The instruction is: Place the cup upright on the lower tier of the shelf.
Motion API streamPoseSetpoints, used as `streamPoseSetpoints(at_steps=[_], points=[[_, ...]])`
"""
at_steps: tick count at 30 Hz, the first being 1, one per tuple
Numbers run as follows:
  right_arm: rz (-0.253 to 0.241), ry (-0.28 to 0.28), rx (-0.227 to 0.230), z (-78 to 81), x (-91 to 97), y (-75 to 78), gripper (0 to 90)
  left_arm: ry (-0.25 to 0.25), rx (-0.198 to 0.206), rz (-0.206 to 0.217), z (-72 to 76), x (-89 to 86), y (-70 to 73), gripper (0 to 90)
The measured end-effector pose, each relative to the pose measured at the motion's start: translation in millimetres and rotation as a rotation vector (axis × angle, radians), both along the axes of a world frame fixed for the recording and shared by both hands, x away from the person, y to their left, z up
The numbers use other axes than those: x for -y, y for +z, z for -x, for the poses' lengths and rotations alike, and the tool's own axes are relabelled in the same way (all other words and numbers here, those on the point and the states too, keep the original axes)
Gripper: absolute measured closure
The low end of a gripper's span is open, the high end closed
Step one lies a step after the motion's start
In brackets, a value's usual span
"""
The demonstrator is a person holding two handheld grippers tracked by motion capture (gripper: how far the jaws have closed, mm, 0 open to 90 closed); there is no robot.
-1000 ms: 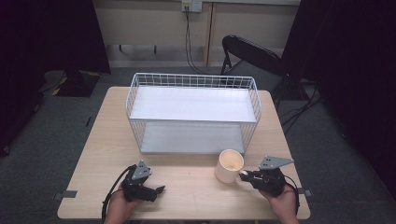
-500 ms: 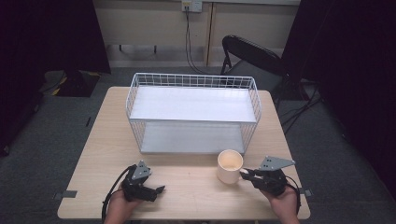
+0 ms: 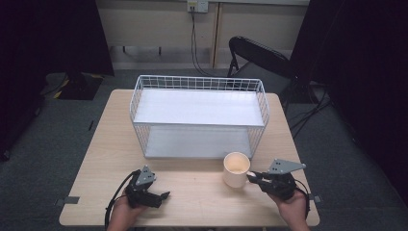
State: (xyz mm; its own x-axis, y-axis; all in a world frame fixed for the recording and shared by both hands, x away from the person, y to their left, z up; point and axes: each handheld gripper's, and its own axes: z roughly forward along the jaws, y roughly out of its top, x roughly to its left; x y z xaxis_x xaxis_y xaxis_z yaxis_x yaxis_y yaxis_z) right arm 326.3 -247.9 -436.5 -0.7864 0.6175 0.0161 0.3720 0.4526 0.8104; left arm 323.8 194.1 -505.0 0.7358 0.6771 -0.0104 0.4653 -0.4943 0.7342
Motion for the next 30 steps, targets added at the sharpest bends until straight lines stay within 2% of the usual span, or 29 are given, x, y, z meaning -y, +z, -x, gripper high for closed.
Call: streamPoseSetpoints(at_steps=[7, 10, 30], points=[[-0.010, -0.002, 0.003, -0.3, -0.8, 1.9, 80.4, -0.003, 0.000, -0.004, 0.0, 0.1, 0.1, 9.2], [-0.029, -0.005, 0.001, -2.6, -1.8, 2.9, 80.4, -0.003, 0.000, -0.004, -0.1, 0.1, 0.1, 9.2], [-0.085, -0.009, 0.027, -17.8, -26.7, 12.4, 80.4, 0.008, -0.013, -0.019, -1.8, 1.2, -0.7, 1.4]])
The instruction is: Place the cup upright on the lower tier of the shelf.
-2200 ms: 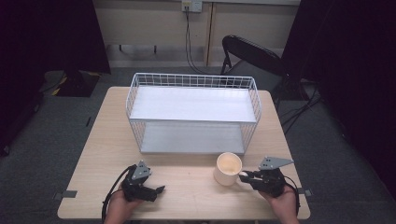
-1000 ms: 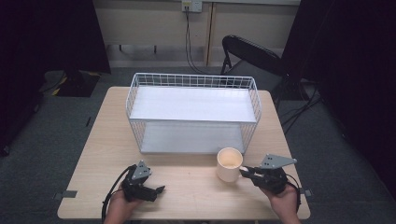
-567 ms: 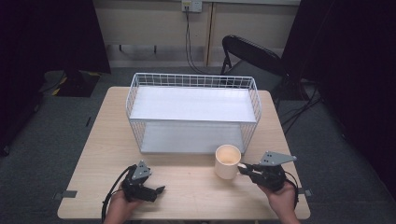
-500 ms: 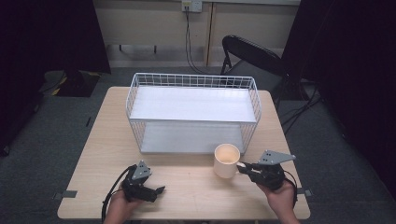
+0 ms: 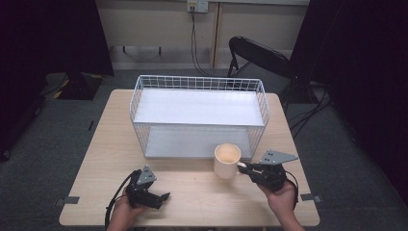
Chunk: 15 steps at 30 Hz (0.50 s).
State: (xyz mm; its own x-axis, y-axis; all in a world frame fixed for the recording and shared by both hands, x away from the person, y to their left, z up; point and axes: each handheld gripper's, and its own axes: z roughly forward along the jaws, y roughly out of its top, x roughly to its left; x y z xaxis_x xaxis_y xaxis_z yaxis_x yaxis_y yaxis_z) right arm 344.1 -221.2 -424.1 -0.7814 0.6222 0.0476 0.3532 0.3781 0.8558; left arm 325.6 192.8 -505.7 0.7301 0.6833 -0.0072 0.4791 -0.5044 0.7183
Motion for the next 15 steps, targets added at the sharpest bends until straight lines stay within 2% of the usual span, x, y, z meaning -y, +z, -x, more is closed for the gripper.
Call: streamPoseSetpoints(at_steps=[15], points=[[0.000, -0.037, 0.016, -7.8, -6.0, -1.7, 80.4, 0.007, -0.003, -0.003, -0.3, 0.3, -0.2, 0.0]])
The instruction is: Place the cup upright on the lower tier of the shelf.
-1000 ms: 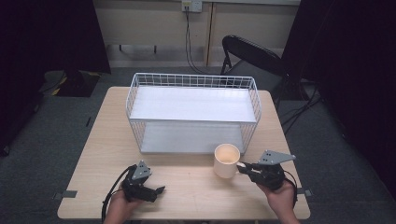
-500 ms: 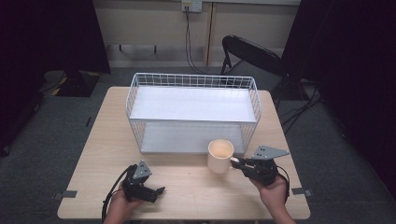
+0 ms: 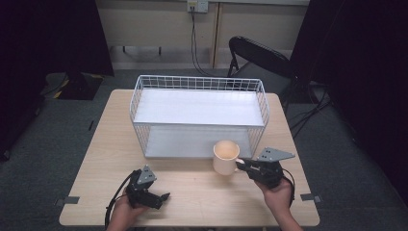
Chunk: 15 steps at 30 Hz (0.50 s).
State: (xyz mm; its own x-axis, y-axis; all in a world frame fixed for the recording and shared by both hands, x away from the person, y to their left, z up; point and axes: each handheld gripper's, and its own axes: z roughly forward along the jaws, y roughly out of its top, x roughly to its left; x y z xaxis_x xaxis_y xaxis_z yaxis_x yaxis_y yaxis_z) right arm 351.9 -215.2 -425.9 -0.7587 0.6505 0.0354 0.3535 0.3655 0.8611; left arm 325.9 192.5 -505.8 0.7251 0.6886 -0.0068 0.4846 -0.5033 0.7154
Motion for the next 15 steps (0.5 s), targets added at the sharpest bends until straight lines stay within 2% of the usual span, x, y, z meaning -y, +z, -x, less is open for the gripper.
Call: streamPoseSetpoints(at_steps=[15], points=[[-0.011, -0.029, 0.016, -9.9, -8.7, 0.3, 80.3, 0.000, 0.000, 0.000, 0.0, 0.0, 0.0, 0.0]])
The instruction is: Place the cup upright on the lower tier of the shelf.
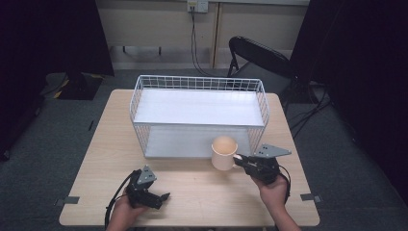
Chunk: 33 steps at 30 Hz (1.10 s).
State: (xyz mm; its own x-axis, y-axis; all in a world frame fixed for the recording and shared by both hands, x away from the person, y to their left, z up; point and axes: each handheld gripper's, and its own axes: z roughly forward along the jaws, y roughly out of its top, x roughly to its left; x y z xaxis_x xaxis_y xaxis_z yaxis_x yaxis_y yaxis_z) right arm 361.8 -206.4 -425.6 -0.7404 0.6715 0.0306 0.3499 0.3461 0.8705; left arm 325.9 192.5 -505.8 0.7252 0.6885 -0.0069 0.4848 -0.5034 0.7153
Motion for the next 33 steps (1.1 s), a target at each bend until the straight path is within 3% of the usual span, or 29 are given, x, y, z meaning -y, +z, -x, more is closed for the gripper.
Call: streamPoseSetpoints(at_steps=[18, 33], points=[[0.014, -0.014, 0.021, -11.6, -18.7, 0.5, 80.3, 0.000, -0.001, 0.001, 0.0, -0.1, 0.0, 0.0], [-0.002, -0.030, 0.037, -19.0, -34.1, 0.6, 80.3, 0.000, -0.001, 0.001, -0.1, -0.2, 0.0, 0.0]])
